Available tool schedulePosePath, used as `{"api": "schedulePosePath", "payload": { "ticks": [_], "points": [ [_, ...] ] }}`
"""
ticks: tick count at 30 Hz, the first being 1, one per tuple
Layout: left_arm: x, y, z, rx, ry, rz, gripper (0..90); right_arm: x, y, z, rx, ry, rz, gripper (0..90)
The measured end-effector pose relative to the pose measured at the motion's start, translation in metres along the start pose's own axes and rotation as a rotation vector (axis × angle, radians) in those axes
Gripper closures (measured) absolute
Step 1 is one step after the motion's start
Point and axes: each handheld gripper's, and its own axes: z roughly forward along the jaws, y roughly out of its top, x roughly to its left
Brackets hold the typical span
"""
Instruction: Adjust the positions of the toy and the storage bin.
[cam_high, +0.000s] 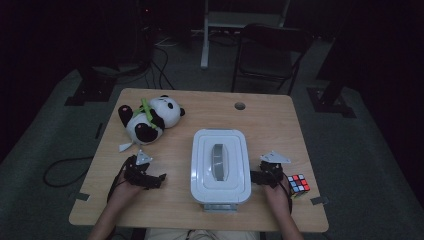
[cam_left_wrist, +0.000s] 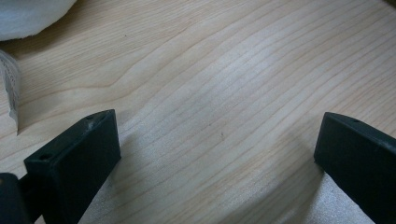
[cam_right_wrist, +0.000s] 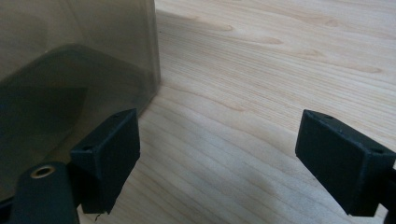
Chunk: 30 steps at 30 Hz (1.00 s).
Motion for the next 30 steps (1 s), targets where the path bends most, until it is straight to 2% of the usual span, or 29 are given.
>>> {"api": "schedulePosePath", "payload": {
  "ticks": [6,7,11,12,16,25,30],
  "points": [
    [0.000,0.000,0.000,-0.001,0.001,-0.001,1.0,-0.003,-0.005,0.004,0.002,-0.002,0.024,13.6],
    [0.000,0.000,0.000,-0.001,0.001,-0.001,0.9,-0.003,-0.005,0.005,0.021,0.005,0.033,13.6],
    [0.000,0.000,0.000,-0.001,0.001,-0.001,1.0,-0.002,-0.005,0.005,0.030,-0.019,0.017,13.6],
    [0.000,0.000,0.000,-0.001,0.001,-0.002,0.9,-0.002,-0.005,0.007,0.067,-0.025,0.013,13.7],
    [0.000,0.000,0.000,-0.004,0.000,-0.003,0.9,-0.001,-0.004,0.012,0.146,-0.033,0.010,13.4],
    [0.002,-0.001,-0.001,-0.003,-0.015,0.015,1.0,0.000,-0.004,0.012,0.148,-0.039,0.015,12.9],
    [0.005,0.001,-0.002,0.003,-0.025,-0.001,1.6,0.000,-0.005,0.012,0.148,-0.044,0.018,12.7]
  ]
}}
